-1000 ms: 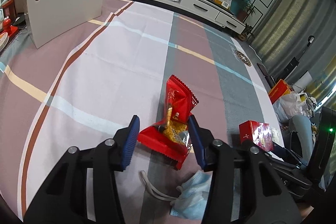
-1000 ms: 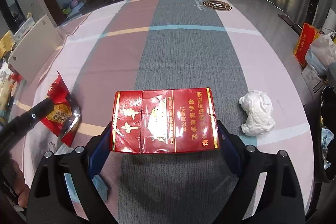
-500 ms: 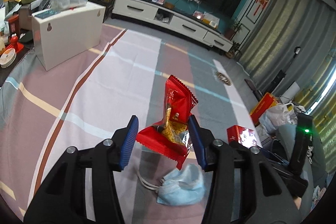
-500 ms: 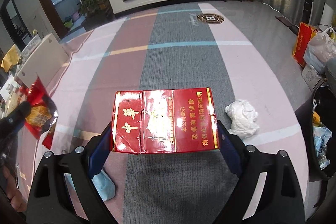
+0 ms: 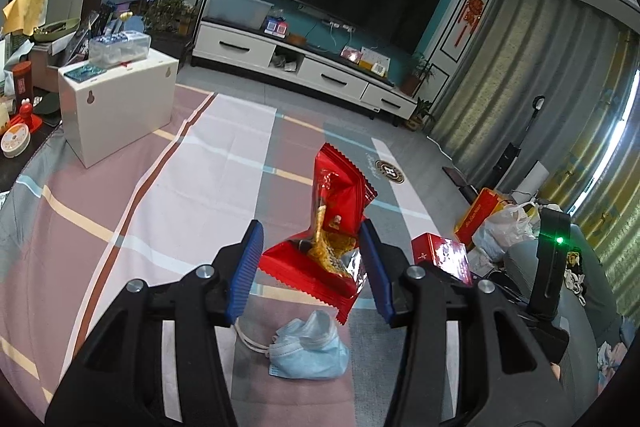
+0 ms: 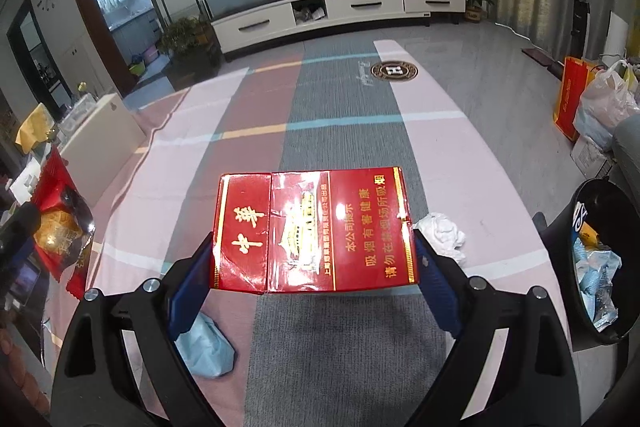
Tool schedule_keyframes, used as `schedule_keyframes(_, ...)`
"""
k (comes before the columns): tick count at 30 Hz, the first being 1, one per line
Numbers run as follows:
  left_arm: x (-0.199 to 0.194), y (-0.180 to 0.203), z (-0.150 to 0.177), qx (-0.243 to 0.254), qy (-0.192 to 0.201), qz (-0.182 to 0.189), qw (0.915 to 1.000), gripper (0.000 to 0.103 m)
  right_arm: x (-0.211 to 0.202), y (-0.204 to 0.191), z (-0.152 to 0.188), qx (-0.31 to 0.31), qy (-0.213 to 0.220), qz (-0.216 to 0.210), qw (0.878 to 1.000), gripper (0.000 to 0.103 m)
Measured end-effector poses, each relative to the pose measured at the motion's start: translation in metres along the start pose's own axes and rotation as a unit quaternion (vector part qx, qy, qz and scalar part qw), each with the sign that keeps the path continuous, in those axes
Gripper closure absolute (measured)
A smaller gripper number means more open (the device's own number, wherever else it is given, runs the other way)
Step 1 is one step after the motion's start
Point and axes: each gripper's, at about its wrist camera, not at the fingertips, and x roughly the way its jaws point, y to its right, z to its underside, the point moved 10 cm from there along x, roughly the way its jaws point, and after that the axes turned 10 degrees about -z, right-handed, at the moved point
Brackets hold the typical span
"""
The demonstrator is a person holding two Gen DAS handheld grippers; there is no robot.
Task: Collect trash
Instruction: 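Lift and carry the red box and red snack bag over the black bin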
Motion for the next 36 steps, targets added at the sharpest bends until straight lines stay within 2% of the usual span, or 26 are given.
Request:
schedule_keyframes(12, -0.019, 0.015, -0.005, 0.003, 0.017, 0.025, 0.9995, 0.053, -0.03, -0.003, -0.013, 0.0, 0.038, -0.008, 0.999, 0.013)
schedule_keyframes(24, -0.025, 0.027, -0.006, 0.013, 0.023, 0.03, 0.9992, 0.053, -0.059, 0.004, -0.023, 0.001, 0.072, -0.007, 0.997, 0.013)
schedule_keyframes(36, -0.024, 0.087, -0.001, 0.063, 0.032, 0.039, 0.9967, 0.053, -0.107, 0.041, -0.035, 0.035, 0.13, 0.014, 0.991, 0.013)
